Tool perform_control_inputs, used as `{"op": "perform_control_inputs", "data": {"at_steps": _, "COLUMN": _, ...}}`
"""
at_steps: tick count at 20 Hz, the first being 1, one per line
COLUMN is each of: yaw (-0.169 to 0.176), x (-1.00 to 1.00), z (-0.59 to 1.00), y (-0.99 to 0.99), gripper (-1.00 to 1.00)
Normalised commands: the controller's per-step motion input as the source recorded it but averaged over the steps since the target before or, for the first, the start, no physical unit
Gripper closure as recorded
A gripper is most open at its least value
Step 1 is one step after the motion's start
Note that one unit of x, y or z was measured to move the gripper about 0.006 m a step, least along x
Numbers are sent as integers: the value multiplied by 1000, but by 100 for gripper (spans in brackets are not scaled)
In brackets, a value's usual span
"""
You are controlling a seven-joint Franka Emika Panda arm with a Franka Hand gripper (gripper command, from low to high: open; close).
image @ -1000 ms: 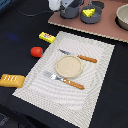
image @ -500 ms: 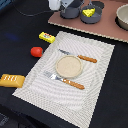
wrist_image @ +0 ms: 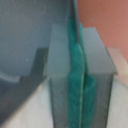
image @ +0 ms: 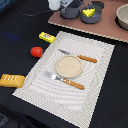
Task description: Interact with the objects in diverse but meaningful ways.
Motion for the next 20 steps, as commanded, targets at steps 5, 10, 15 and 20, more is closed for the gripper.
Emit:
{"op": "perform_control_inputs", "data": {"at_steps": 5, "yaw": 110, "x": -360, "z": 0, "y": -62, "gripper": 100}}
{"op": "perform_control_inputs", "data": {"at_steps": 10, "yaw": 72, "x": -71, "z": 120, "y": -262, "gripper": 100}}
{"op": "perform_control_inputs", "data": {"at_steps": 15, "yaw": 43, "x": 8, "z": 361, "y": -510, "gripper": 100}}
{"op": "perform_control_inputs", "data": {"at_steps": 20, "yaw": 6, "x": 138, "z": 612, "y": -654, "gripper": 100}}
